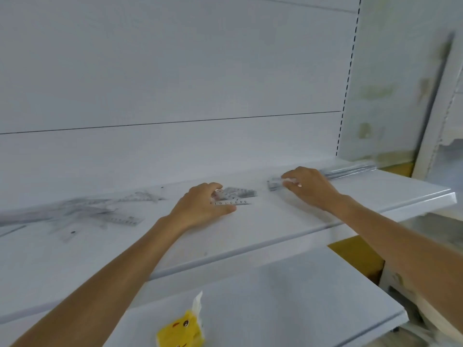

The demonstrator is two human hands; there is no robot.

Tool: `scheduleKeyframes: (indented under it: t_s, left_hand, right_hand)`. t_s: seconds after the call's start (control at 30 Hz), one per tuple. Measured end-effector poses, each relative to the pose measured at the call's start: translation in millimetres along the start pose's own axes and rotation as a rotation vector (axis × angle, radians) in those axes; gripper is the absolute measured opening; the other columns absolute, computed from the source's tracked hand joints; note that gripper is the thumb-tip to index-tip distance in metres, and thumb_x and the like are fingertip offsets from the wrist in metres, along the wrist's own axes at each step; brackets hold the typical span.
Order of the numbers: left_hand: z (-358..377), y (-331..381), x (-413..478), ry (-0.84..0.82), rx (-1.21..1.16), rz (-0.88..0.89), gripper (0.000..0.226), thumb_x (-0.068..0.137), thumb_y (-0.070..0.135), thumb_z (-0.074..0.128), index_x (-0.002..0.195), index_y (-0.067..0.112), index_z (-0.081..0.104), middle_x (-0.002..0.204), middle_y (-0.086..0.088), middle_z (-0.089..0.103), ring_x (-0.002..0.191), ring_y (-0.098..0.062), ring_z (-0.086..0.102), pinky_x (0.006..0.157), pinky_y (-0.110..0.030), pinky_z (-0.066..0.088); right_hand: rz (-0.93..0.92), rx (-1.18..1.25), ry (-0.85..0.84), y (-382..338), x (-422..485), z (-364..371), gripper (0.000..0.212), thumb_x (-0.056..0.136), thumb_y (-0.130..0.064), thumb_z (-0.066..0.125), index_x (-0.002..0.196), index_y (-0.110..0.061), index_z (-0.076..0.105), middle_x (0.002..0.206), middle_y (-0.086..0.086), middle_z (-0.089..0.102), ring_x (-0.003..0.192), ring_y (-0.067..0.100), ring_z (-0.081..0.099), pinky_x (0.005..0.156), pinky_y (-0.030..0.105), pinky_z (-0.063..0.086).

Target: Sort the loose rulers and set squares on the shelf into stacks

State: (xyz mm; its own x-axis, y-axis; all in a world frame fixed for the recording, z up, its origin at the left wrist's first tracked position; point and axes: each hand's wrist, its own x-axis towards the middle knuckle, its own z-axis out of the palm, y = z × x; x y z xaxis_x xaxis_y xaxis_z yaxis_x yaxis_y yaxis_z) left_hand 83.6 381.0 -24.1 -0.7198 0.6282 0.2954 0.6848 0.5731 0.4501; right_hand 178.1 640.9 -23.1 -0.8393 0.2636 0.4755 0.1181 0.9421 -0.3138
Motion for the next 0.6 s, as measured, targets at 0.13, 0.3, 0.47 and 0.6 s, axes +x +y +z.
scheduleKeyframes:
  t_s: [0.13, 0.3, 0.47, 0.6]
  left_hand:
    - [15, 17, 11, 0.083, -0.040, -0.046, 0.073, 0.072, 0.048, 0.071, 0.133, 0.017, 0.044, 0.121, 0.004, 0.057, 0.103, -0.016, 0.054, 0.094, -0.036, 0.045]
    - [24, 22, 24, 0.175, -0.044, -0.107, 0.069, 0.068, 0.046, 0.076, 0.127, 0.019, 0.051, 0.110, 0.009, 0.057, 0.098, -0.010, 0.055, 0.085, -0.028, 0.044]
    - [26, 24, 32, 0.238, -0.107, -0.201, 0.067, 0.065, 0.044, 0.079, 0.123, 0.019, 0.055, 0.104, 0.008, 0.060, 0.089, -0.004, 0.056, 0.068, -0.010, 0.037]
    - [30, 24, 23, 0.284, -0.061, -0.220, 0.070, 0.067, 0.044, 0.077, 0.127, 0.017, 0.052, 0.106, 0.008, 0.058, 0.094, -0.005, 0.053, 0.079, -0.017, 0.036]
  right_hand:
    - [-0.005, 0.091, 0.071, 38, 31, -8, 0.026, 0.091, -0.028, 0.057, 0.112, -0.015, 0.066, 0.113, 0.007, 0.065, 0.103, 0.023, 0.061, 0.090, 0.034, 0.045]
    - [-0.062, 0.172, -0.009, 65, 59, -8, 0.024, 0.088, -0.026, 0.060, 0.109, -0.016, 0.067, 0.114, 0.004, 0.066, 0.103, 0.019, 0.061, 0.093, 0.032, 0.045]
    - [-0.183, 0.189, -0.081, 68, 74, -2, 0.023, 0.088, -0.023, 0.061, 0.109, -0.016, 0.067, 0.113, 0.003, 0.066, 0.105, 0.018, 0.060, 0.089, 0.028, 0.043]
    - [-0.193, 0.168, -0.128, 79, 78, 15, 0.025, 0.092, -0.019, 0.052, 0.113, -0.016, 0.065, 0.118, 0.004, 0.065, 0.111, 0.021, 0.057, 0.094, 0.031, 0.041]
